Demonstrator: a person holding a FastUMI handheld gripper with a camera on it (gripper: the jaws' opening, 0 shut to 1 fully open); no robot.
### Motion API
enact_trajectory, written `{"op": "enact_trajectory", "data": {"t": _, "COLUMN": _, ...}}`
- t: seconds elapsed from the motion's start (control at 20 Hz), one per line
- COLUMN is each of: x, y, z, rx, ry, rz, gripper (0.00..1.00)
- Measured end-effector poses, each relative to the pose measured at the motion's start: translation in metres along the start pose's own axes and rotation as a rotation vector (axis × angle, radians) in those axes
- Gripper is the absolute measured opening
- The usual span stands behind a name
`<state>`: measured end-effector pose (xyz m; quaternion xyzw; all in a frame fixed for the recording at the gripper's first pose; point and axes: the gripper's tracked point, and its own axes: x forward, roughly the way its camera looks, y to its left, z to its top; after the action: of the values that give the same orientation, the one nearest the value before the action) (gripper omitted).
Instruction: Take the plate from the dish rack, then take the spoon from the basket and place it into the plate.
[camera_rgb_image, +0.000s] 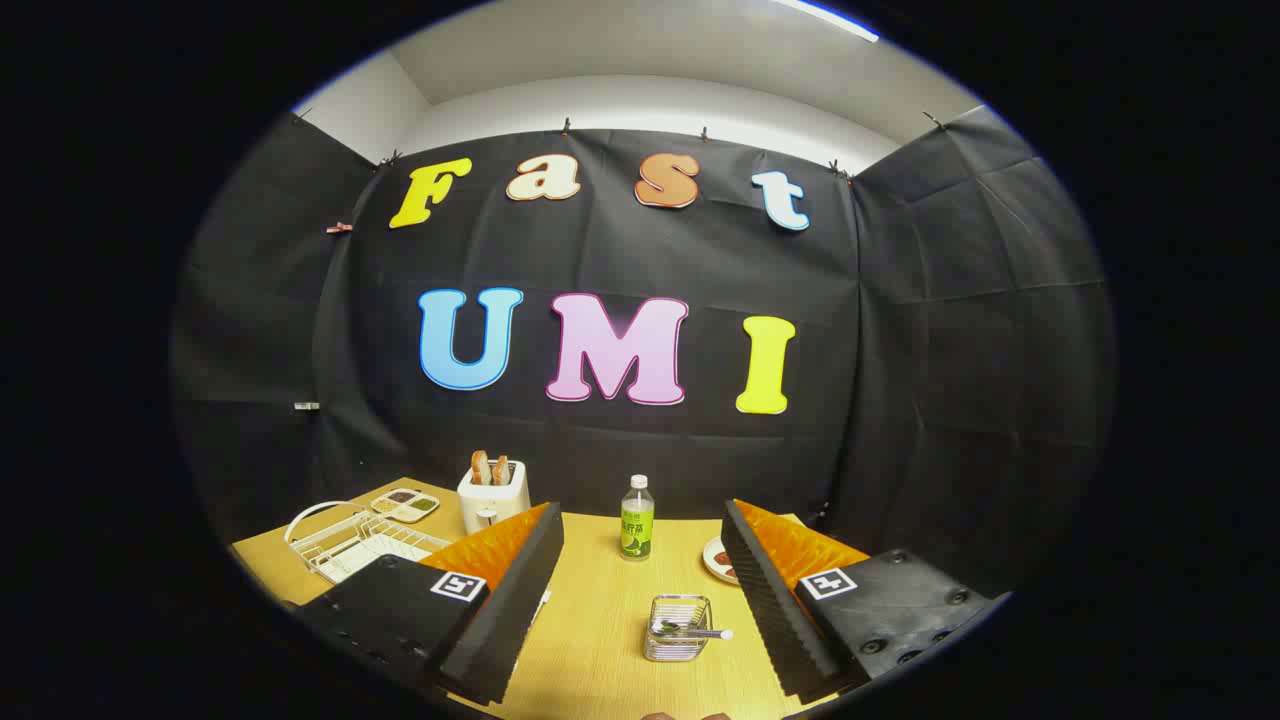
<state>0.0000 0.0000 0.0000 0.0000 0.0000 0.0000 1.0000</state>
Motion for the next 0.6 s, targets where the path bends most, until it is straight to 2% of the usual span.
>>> {"op": "enact_trajectory", "data": {"t": 0.25, "x": 0.0, "y": 0.0, "z": 0.001, "rx": 0.032, "ry": 0.004, "rz": 0.001, "gripper": 0.98}}
{"op": "enact_trajectory", "data": {"t": 0.6, "x": 0.002, "y": 0.008, "z": -0.011, "rx": 0.006, "ry": 0.037, "rz": 0.022, "gripper": 0.98}}
